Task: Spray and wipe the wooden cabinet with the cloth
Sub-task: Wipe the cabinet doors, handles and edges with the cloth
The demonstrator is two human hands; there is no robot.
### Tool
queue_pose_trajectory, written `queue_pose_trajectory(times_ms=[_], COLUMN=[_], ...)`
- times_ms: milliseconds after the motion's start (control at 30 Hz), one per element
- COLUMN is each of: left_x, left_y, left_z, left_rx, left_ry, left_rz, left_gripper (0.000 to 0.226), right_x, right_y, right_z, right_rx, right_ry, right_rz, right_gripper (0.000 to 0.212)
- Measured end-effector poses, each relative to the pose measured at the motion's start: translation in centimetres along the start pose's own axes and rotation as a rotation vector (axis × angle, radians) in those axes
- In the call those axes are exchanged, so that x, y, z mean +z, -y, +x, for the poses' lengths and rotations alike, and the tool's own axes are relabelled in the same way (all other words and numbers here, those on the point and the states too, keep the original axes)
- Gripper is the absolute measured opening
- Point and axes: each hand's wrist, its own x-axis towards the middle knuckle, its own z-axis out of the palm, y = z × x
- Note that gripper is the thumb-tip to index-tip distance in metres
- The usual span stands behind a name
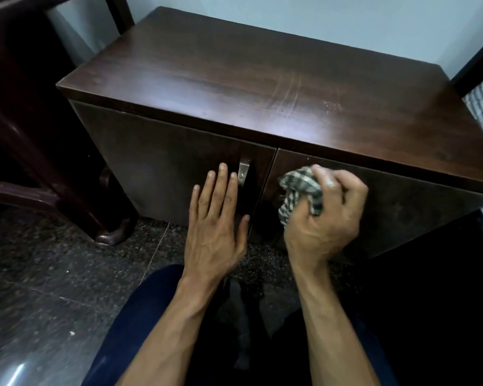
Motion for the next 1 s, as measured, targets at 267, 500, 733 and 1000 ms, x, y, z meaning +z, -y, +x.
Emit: queue_pose_trajectory(times_ms=[267, 500, 733, 1000], left_x=[0.0, 0.1, 0.2, 0.4], left_y=[0.2, 0.2, 0.0, 0.0], left_z=[-0.3, -0.3, -0.2, -0.3], left_rx=[0.004, 0.004, -0.022, -0.028], left_ry=[0.02, 0.042, 0.06, 0.049], left_rz=[-0.044, -0.059, -0.053, -0.065], left_gripper=[0.073, 0.071, 0.072, 0.072], right_x=[0.6, 1.1, 1.1, 1.7], right_y=[-1.5, -0.7, -3.5, -5.0], right_z=[-3.7, -2.6, -5.0, -6.7], right_rx=[-0.155, -0.106, -0.232, -0.221], right_ry=[0.147, 0.115, 0.119, 0.324], right_rz=[-0.103, -0.147, -0.126, -0.163], right_gripper=[0.026, 0.025, 0.033, 0.035])
